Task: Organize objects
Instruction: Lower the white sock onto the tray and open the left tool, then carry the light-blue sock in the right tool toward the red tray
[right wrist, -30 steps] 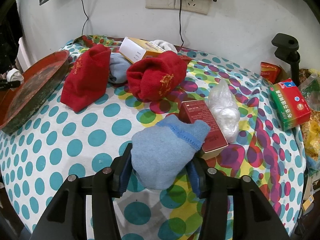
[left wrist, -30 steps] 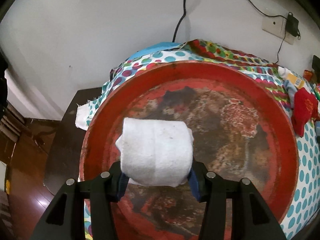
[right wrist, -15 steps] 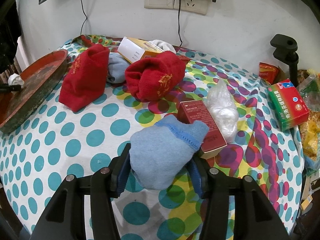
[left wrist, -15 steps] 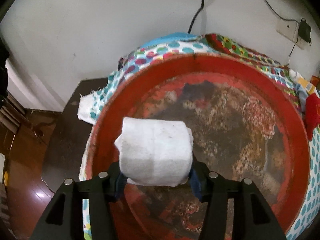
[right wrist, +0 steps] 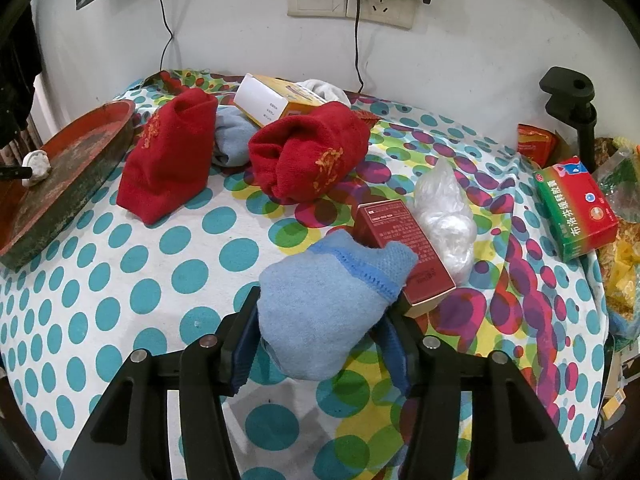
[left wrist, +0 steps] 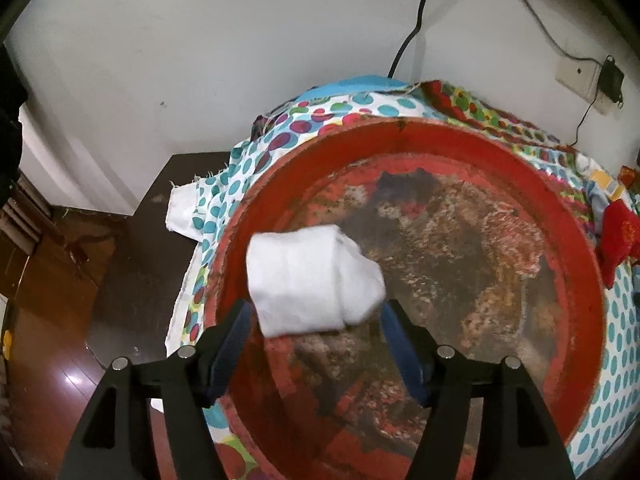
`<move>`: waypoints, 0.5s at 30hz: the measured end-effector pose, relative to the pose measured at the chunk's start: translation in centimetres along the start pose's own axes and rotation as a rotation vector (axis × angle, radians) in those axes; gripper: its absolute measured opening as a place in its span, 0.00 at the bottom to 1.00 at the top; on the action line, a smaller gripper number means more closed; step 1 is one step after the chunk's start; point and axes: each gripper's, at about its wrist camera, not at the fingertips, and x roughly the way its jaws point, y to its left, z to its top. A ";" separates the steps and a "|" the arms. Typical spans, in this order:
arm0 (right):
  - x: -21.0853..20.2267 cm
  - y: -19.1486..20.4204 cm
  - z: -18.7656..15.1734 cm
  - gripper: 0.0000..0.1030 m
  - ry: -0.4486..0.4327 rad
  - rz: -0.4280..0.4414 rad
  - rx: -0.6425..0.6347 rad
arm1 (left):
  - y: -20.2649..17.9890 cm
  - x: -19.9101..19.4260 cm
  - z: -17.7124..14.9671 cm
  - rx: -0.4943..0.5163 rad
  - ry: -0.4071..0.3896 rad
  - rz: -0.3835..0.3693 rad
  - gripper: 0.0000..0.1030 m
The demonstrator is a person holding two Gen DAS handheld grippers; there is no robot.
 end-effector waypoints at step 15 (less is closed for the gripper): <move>0.1 -0.2 0.0 0.52 0.004 0.012 0.019 | -6.3 -5.1 -4.1 0.007 -0.102 0.023 0.67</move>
